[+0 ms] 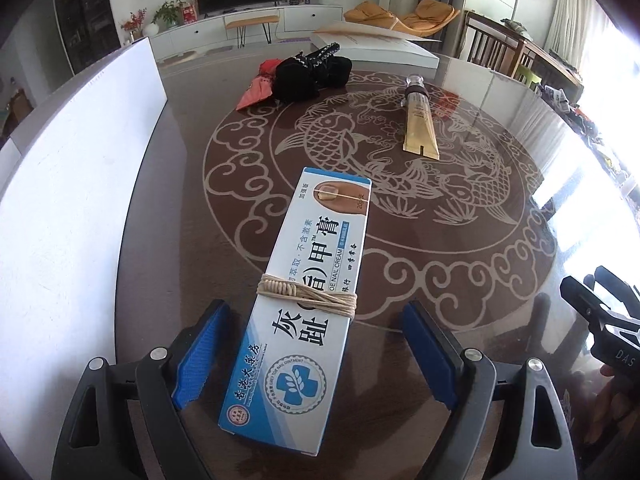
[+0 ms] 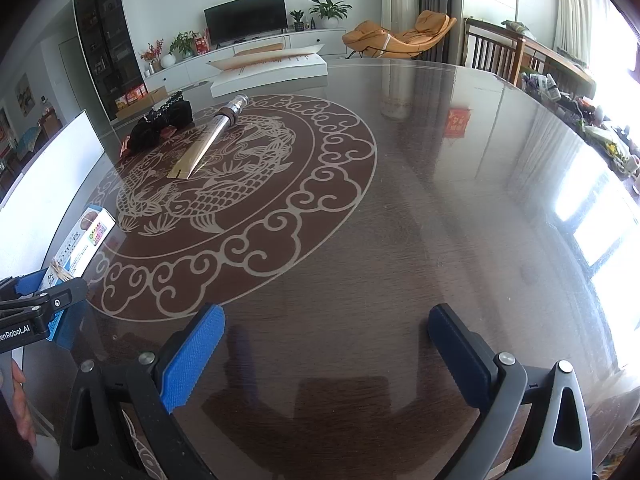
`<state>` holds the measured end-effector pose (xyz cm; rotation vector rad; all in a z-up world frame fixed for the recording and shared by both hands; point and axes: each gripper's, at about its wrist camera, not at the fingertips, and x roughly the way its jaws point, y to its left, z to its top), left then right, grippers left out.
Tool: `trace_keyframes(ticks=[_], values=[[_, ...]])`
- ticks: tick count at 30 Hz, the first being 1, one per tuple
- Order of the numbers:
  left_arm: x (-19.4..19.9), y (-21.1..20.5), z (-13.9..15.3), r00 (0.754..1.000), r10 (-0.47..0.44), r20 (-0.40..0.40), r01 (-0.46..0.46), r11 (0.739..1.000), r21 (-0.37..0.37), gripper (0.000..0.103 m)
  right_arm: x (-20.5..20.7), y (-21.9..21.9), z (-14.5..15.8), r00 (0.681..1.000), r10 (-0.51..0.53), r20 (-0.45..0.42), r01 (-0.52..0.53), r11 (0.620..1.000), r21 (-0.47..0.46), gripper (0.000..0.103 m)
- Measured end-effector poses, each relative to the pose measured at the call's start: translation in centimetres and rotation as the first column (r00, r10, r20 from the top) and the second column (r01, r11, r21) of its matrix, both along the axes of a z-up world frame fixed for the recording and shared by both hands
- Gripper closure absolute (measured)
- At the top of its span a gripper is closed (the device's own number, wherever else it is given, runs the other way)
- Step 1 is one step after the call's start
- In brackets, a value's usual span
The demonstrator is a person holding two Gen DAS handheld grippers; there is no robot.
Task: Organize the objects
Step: 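Lift the blue box with the left tool and hold it above the table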
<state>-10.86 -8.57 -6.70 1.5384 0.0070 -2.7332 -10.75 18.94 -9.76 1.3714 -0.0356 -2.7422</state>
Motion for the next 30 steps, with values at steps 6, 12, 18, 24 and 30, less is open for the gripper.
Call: trace_keyframes(ticks=[6, 12, 18, 24, 30], values=[[-0.3, -1.2, -0.7, 0.997, 0.073, -0.032, -0.073, 0.997, -0.003, 0.0, 0.0, 0.0, 0.0, 1.0, 0.0, 0.0, 0.0, 1.0, 0.0, 0.001], [-0.7, -1.3, -0.7, 0.992, 0.118, -0.047, -0.118, 0.993, -0.004, 0.0, 0.0, 0.0, 0.0, 1.0, 0.0, 0.0, 0.0, 1.0, 0.0, 0.001], [-0.6, -1.3, -0.8, 0.992, 0.106, -0.072, -0.106, 0.994, -0.004, 0.0, 0.0, 0.0, 0.0, 1.0, 0.0, 0.0, 0.0, 1.0, 0.0, 0.001], [-1.1, -1.5, -0.8, 0.993, 0.089, -0.073, -0.09, 0.996, -0.004, 0.0, 0.0, 0.0, -0.1, 1.0, 0.001, 0.001, -0.001, 1.0, 0.002, 0.001], [-1.4, -1.6, -0.8, 0.994, 0.079, -0.073, -0.079, 0.997, -0.002, 0.0, 0.1, 0.0, -0.1, 1.0, 0.001, 0.001, -0.001, 1.0, 0.004, 0.001]])
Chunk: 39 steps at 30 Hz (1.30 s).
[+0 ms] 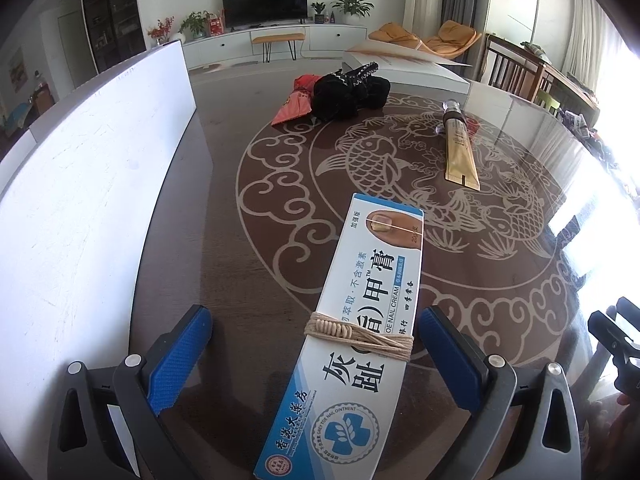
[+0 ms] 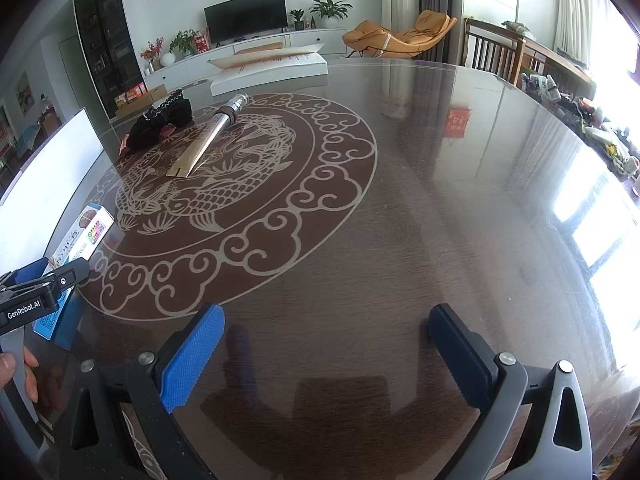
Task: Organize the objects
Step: 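Lift the blue box with the left tool and hold it above the table, then hold the blue box in the left tool while the right tool moves toward the gold tube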
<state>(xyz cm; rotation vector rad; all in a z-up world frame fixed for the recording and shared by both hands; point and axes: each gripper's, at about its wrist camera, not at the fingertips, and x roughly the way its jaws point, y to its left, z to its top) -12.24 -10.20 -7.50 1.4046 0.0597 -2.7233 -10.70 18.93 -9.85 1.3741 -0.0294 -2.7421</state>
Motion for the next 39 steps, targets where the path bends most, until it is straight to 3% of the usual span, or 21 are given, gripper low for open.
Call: trace_keyframes(ticks=[39], values=[[-0.08, -0.56, -0.11, 0.999, 0.042, -0.001, -0.042, 0.999, -0.002, 0.0, 0.25, 0.39, -0.17, 1.0, -0.011, 0.005, 0.011, 1.0, 0.02, 0.001]])
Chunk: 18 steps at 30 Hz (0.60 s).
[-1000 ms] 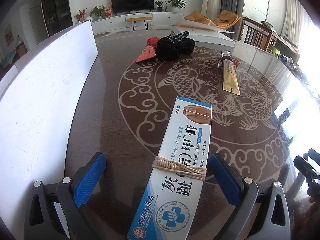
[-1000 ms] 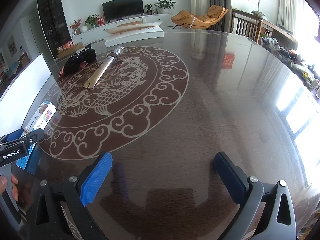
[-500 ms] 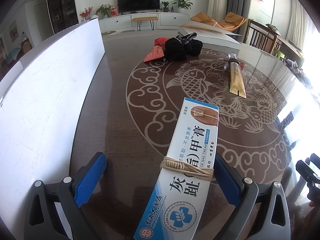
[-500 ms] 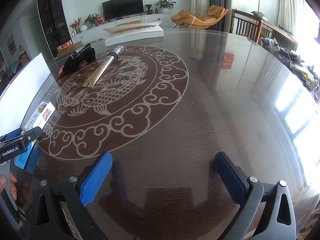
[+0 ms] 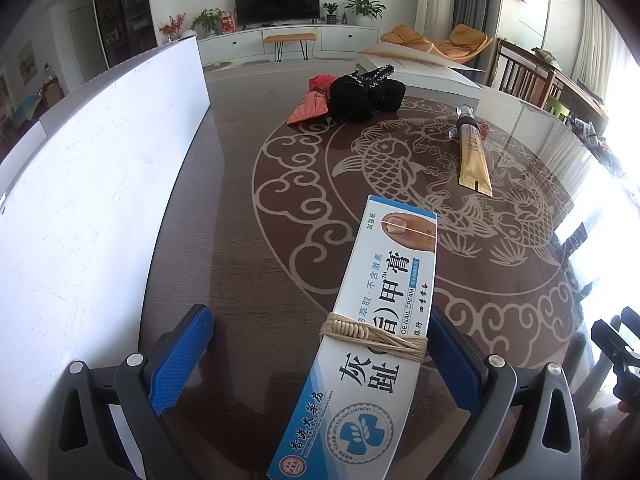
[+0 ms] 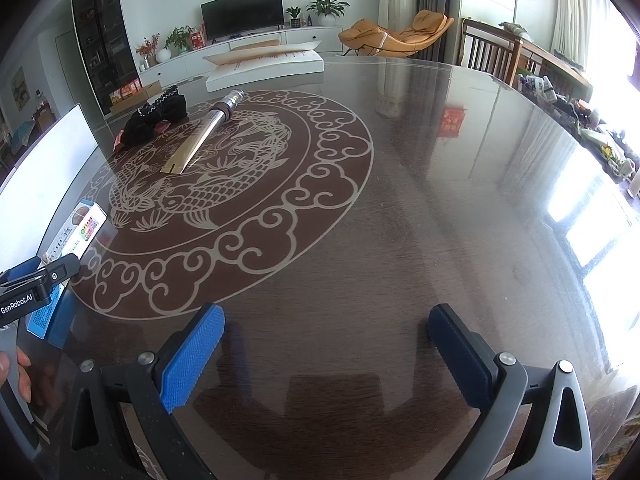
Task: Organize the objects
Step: 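Hold the blue box in the left tool while the right tool moves toward the gold tube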
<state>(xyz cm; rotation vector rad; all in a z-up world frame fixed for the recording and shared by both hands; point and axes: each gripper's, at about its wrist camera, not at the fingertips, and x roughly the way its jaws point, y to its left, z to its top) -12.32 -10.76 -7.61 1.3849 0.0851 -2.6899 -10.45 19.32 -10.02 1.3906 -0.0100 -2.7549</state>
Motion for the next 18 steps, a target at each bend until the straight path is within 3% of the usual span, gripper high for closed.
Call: trace_keyframes(ticks=[18], values=[[-0.03, 0.0, -0.02, 1.0, 0.0, 0.0, 0.0, 1.0, 0.0, 0.0, 0.0, -0.14, 0.02, 1.0, -0.006, 0.012, 0.005, 0.999, 0.033, 0.0]])
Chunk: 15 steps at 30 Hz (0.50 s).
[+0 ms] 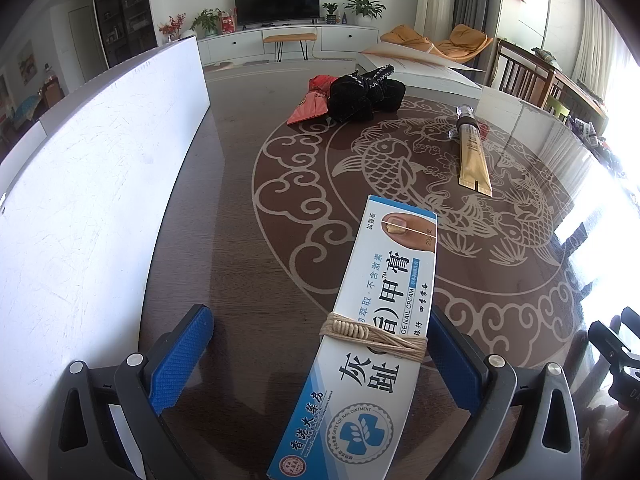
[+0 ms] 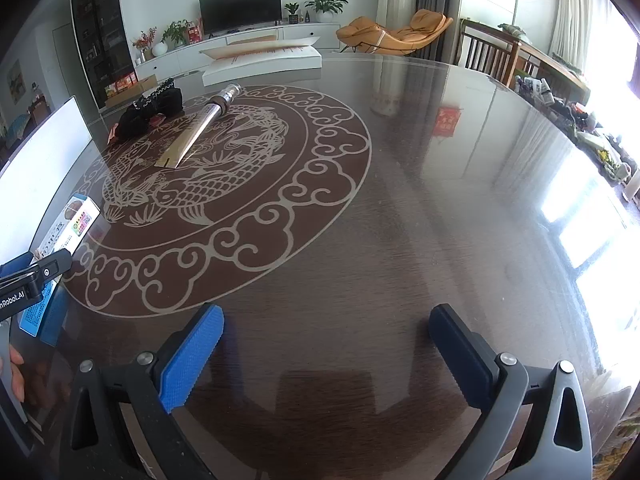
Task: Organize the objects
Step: 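Hold the blue box in the left tool while the right tool moves toward the gold tube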
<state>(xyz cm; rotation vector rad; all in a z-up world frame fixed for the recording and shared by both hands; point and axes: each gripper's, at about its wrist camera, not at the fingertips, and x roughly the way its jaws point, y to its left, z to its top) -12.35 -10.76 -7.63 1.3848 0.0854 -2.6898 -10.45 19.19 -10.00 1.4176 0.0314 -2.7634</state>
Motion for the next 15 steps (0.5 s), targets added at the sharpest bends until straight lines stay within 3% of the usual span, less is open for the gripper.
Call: trace_keyframes(ticks=[15], values=[[0.0, -0.01, -0.01, 1.0, 0.0, 0.0, 0.0, 1.0, 0.0, 0.0, -0.12, -0.22, 0.02, 1.0, 0.001, 0.0, -0.001, 1.0, -0.002, 0.0]])
